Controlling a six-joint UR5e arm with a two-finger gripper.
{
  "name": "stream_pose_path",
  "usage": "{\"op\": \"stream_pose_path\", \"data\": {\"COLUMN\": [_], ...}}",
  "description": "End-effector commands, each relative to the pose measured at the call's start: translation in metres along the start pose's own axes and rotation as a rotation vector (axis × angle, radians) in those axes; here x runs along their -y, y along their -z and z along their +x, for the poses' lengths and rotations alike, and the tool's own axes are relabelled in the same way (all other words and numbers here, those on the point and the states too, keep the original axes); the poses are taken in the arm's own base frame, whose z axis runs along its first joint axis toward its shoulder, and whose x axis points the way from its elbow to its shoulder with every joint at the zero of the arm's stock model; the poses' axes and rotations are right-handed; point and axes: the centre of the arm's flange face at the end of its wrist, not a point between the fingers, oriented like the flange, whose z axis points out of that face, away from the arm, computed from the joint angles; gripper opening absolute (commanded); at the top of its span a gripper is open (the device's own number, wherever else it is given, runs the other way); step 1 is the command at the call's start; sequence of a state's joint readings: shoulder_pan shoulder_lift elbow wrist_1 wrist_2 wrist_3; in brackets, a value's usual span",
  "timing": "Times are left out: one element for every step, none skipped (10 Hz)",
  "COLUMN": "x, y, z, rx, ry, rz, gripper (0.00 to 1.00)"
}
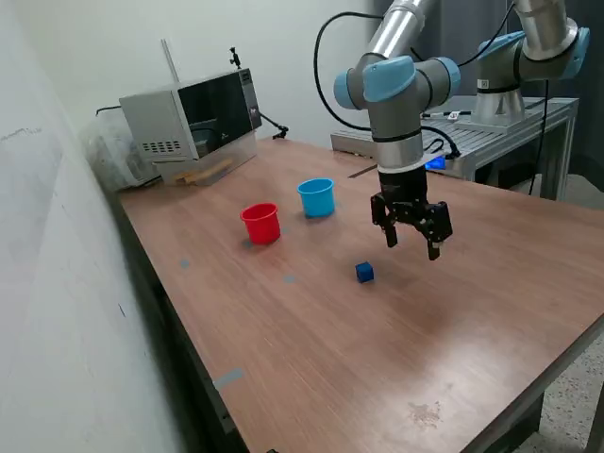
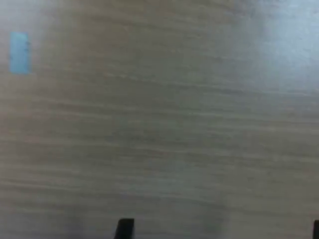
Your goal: Place red objects in the red bin, and blue objects in the blue bin.
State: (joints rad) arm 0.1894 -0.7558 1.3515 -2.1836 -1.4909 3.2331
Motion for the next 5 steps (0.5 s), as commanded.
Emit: {"op": "stream_pose_path", "data": {"x": [-0.004, -0.011, -0.015, -0.017, -0.018], "y": [-0.012, -0.005, -0.001, 0.000, -0.004], "z": [0.012, 0.011, 0.001, -0.004, -0.017], "rx": [0.015, 0.043, 0.090, 0.109, 0.112], "ry": [0.119, 0.122, 0.107, 0.038, -0.060], "rz": [0.004, -0.016, -0.025, -0.026, -0.010], "gripper": [1.00, 1.00, 1.00, 1.00, 1.00]}}
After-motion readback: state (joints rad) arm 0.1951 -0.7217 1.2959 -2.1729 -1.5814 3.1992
